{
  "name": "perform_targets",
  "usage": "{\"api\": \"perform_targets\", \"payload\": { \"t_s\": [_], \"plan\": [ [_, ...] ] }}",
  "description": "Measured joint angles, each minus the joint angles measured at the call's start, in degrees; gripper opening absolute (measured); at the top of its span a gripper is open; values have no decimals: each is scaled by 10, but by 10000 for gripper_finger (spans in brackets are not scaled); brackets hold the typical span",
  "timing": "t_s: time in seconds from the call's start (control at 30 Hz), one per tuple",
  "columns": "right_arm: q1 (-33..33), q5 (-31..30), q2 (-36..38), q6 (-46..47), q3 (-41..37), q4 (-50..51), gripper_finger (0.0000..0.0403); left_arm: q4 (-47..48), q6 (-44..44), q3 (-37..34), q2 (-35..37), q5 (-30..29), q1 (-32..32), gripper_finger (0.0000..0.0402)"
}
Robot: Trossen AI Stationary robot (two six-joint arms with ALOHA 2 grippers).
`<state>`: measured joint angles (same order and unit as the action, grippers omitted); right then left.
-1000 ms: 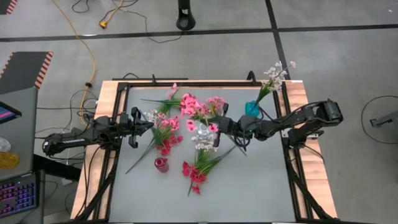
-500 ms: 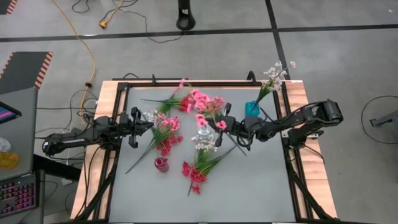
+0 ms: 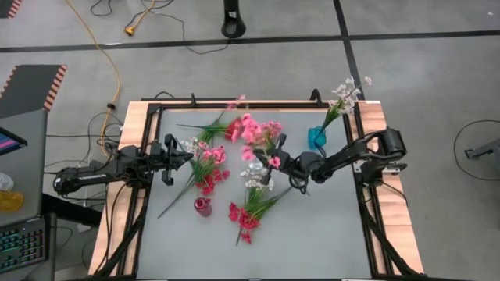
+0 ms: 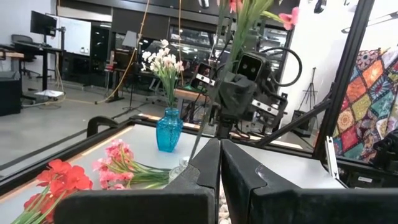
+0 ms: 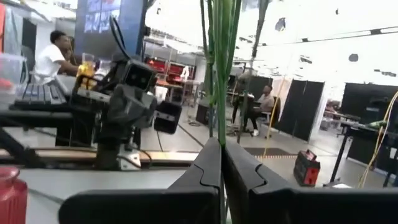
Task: Sort flowers into vase by color
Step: Put the bottom pink flowers into the transparent vase
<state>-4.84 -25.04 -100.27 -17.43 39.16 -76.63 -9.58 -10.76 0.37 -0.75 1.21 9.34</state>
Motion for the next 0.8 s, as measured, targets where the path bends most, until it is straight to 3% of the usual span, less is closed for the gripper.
{"api": "perform_targets", "payload": {
  "t_s": [0.5,0.8],
  "plan": [
    [1,-35,-4,13,0,97,49,0,0,0,0,-1,0,3],
    [1,-38,-2,13,0,101,52,3,0,0,0,-1,0,51]
  ]
}}
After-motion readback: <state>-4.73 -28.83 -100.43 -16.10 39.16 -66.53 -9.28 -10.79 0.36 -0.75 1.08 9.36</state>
